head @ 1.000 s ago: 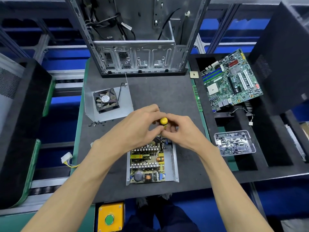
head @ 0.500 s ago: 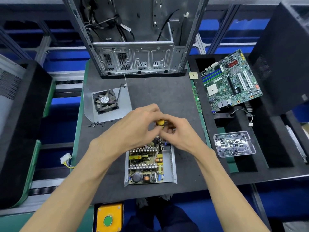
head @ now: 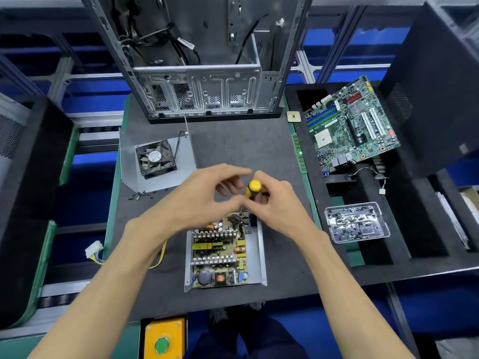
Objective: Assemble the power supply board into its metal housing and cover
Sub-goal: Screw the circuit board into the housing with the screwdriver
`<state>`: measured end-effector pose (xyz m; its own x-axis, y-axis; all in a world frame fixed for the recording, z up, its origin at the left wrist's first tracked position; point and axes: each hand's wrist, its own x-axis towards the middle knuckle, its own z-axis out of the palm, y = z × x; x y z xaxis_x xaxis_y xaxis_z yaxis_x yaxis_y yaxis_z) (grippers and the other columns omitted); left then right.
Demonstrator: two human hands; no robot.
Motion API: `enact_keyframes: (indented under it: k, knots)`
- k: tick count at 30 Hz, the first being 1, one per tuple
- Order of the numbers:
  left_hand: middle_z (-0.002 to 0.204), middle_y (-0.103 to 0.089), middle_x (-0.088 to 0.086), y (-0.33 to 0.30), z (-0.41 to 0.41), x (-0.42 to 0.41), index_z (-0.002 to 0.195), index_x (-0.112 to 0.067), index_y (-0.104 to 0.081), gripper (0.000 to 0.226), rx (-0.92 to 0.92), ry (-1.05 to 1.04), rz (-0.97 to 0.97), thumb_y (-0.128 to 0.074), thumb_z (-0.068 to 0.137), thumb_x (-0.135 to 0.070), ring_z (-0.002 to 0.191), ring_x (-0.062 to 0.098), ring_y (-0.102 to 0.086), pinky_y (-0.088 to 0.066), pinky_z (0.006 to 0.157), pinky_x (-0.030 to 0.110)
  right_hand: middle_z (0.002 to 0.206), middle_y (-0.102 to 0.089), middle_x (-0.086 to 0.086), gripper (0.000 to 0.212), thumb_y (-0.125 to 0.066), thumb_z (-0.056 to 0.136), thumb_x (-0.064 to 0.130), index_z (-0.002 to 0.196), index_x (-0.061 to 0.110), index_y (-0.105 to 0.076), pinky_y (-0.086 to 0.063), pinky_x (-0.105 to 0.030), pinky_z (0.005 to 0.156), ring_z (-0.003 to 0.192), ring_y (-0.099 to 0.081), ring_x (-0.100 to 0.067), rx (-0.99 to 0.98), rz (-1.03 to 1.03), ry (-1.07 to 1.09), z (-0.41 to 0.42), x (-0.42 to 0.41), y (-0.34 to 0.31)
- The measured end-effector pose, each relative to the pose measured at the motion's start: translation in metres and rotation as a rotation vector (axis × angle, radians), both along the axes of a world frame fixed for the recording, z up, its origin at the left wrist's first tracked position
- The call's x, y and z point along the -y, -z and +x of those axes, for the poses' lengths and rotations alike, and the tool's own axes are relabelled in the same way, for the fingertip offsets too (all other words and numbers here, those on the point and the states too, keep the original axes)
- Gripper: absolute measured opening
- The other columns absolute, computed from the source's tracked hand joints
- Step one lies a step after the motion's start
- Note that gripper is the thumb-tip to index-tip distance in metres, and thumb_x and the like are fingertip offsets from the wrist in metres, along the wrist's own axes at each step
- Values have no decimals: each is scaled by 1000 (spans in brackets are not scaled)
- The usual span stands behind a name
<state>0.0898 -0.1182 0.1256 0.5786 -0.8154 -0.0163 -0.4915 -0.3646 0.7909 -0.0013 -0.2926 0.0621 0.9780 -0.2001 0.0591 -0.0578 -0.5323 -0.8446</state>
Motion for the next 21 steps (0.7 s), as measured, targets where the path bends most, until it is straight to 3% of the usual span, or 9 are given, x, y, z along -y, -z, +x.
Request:
enact_keyframes:
  k: [2,4,6,9,14,16,21]
  knots:
    - [95,-71,-4,8,13,1,122,-17,-69,40,-28,-173,-28,-62,89,3,86,9,-67,-54,83,19,67,-64,2,21,-75,88,29,82,19,-57,-46,-29,59,59,-55,-18,59,101,114,0,4,-4]
    - [85,-70,-9,23,26,6,111,-17,-72,32,61,-324,59,-57,89,1,78,6,-65,-54,76,17,70,-67,4,17,-71,90,26,80,24,-58,-51,-34,64,65,-63,-26,100,255,246,3,9,-9]
    - [76,-67,-13,40,36,16,103,-18,-71,24,126,-388,179,-58,88,-6,69,6,-63,-55,77,26,68,-67,9,14,-68,91,25,82,22,-58,-48,-23,60,62,-63,-15,141,367,364,7,16,-13]
    - [65,-59,-18,64,46,38,98,-19,-69,16,136,-367,278,-63,86,-11,80,20,-65,-55,83,38,62,-62,10,11,-64,95,18,88,11,-59,-40,-11,51,53,-54,-2,130,558,488,12,26,-15]
    - [91,-73,4,91,57,69,94,-18,-66,8,102,-374,389,-65,86,-16,96,32,-65,-47,78,36,55,-54,-1,25,-59,103,21,84,7,-63,-25,-20,38,42,-37,-11,14,672,611,15,35,-4]
    - [93,-73,7,97,61,76,90,-17,-65,4,94,-376,418,-67,87,-17,95,33,-65,-48,78,37,54,-54,0,24,-60,102,19,86,3,-65,-23,-21,38,41,-36,-12,-9,740,650,17,37,0]
    - [93,-74,11,106,65,84,90,-11,-69,6,90,-390,444,-69,88,-17,98,37,-64,-51,84,41,55,-53,-1,22,-59,99,19,80,12,-67,-26,-21,37,41,-38,-12,-3,884,688,20,43,8]
